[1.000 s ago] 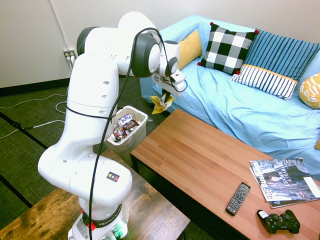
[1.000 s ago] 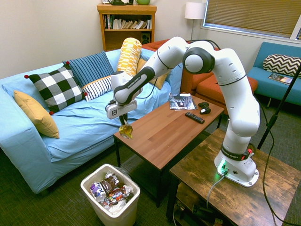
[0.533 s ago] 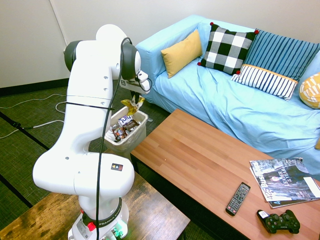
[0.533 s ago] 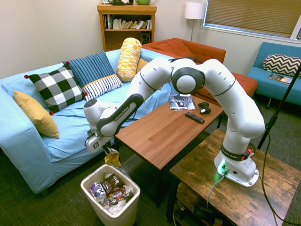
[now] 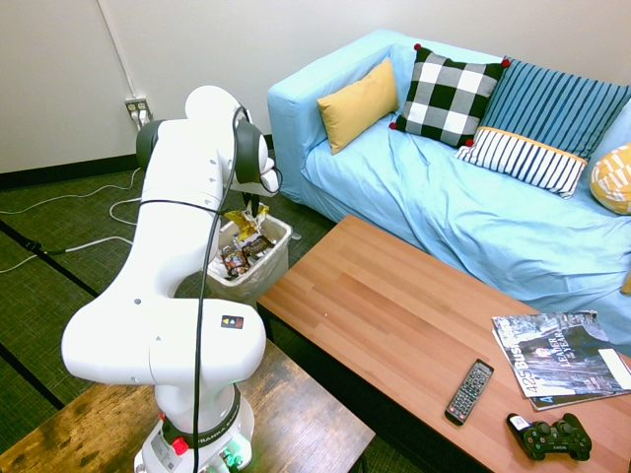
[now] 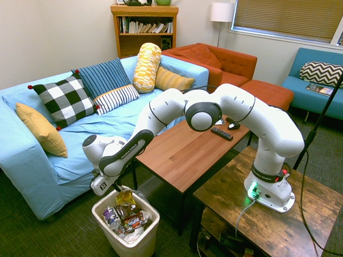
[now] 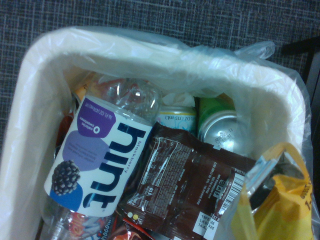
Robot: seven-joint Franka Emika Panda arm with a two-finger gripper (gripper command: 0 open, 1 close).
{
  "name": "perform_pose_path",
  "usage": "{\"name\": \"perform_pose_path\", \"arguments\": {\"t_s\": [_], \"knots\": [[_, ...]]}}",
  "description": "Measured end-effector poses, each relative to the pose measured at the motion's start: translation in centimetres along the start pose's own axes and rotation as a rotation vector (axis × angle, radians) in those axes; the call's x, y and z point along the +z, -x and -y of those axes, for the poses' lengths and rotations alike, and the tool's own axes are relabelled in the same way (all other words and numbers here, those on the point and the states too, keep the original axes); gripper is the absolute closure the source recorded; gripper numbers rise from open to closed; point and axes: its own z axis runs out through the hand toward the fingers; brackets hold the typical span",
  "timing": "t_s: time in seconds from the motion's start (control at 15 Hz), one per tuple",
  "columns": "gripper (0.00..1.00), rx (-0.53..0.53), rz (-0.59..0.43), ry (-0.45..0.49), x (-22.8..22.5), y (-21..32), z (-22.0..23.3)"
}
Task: Throw the chip bag in the trash bin
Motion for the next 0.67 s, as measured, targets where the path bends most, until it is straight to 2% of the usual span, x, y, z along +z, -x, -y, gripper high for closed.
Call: {"name": "perform_pose_path", "arguments": {"t_s": [0.67], "knots": [[0.00,0.021,0.019,0.012,-0.4,-2.5,-0.4]]}}
